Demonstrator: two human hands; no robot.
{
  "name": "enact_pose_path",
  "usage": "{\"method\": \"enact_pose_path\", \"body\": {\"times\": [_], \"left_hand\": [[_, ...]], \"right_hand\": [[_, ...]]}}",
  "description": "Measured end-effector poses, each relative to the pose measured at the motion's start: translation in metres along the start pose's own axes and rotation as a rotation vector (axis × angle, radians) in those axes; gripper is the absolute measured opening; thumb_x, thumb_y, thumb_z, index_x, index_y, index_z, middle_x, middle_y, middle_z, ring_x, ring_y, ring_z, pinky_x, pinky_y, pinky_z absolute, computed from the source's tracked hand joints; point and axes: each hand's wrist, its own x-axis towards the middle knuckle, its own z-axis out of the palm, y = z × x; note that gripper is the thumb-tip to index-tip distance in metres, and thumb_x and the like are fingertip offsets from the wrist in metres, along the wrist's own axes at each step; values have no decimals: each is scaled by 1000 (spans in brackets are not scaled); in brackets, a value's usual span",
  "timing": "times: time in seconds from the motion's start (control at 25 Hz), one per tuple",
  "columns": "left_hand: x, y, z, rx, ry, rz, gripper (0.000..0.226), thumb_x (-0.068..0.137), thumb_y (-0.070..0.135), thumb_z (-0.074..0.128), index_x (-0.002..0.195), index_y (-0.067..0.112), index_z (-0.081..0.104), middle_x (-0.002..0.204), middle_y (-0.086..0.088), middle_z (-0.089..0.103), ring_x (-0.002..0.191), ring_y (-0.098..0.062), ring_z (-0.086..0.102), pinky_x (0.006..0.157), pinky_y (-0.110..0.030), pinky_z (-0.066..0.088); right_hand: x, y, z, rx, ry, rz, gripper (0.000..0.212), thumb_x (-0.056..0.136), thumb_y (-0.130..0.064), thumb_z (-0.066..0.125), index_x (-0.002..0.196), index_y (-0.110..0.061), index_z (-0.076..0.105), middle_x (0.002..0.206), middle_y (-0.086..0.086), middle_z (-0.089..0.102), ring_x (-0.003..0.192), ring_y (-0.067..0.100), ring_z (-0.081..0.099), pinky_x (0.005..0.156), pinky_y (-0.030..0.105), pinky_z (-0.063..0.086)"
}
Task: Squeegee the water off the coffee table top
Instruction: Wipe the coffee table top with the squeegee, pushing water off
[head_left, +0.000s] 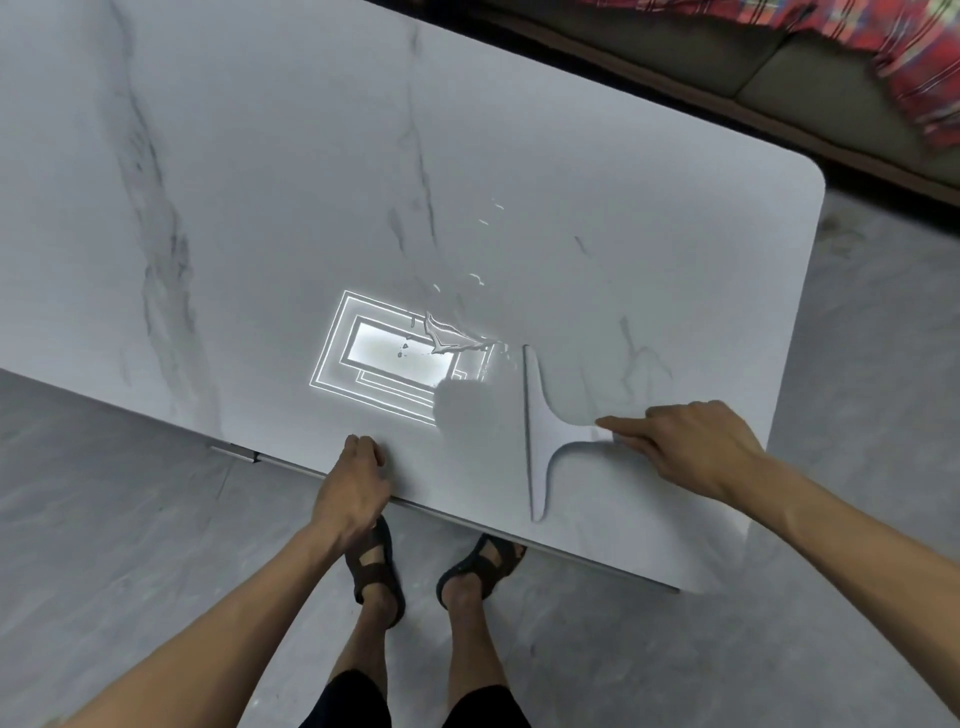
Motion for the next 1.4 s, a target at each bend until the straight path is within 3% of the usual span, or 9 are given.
{"method": "enact_pose_path", "body": {"times": [0.16,0.36,0.48,0.64,0.76,0.92,1.04,1.2,1.4], "left_hand": [[0,-2,-17,-75,120,-63,13,82,9,48,93,17,45,72,7,50,69,-23,55,56,-30,39],[14,-22,-42,-243,236,-237,9,83,6,45,90,12,46,81,-7,57,69,-24,53,56,-32,39],[24,-31,-50,-284,218,-244,8,82,11,51,85,9,44,84,-11,58,65,-21,48,51,-30,34],[34,-25,-52,-258,140,-194,13,82,8,50,90,11,41,91,-10,52,68,-17,46,51,-29,28],[38,-8,-46,-204,38,-122,14,82,1,48,90,10,39,95,-11,47,70,-20,45,51,-28,27],[40,17,-33,-46,-135,-16,10,82,3,50,85,6,41,119,-14,38,91,-31,45,56,-30,30],[39,30,-34,-59,-214,-7,11,84,10,52,89,7,43,112,-15,46,82,-26,49,58,-31,33],[37,48,-58,-166,-94,-33,18,92,26,49,89,8,50,78,-5,58,70,-26,52,61,-34,39],[65,65,-102,-201,73,-52,19,93,29,50,84,14,56,77,0,61,75,-25,57,63,-33,41]], "right_hand": [[-2,-11,-14,-64,-3,-86,42,97,-55,14,135,-59,32,73,-12,51,65,18,62,51,29,28],[78,-135,-16,-62,-72,-474,43,103,-32,34,141,-50,33,88,1,58,61,24,48,50,30,20],[124,-179,-19,-82,-43,-513,49,101,-21,36,142,-48,34,86,2,57,61,22,42,48,30,12],[153,-154,-27,-37,111,-397,40,101,-32,38,134,-54,42,93,-1,65,79,27,63,54,29,23],[151,-108,-30,12,126,-241,46,98,-31,42,134,-58,36,105,-7,66,89,26,64,61,30,33],[111,-39,-25,125,103,-9,37,101,-43,26,133,-59,34,83,-8,60,77,23,61,62,33,43],[71,2,-23,127,95,138,37,100,-48,17,131,-60,35,74,-12,54,68,19,55,59,31,37],[39,18,-40,128,126,191,38,99,-51,17,133,-56,35,78,-11,59,71,21,59,58,32,37],[71,2,-82,260,217,262,41,98,-53,18,135,-52,37,96,-8,68,83,26,62,63,31,36]]}}
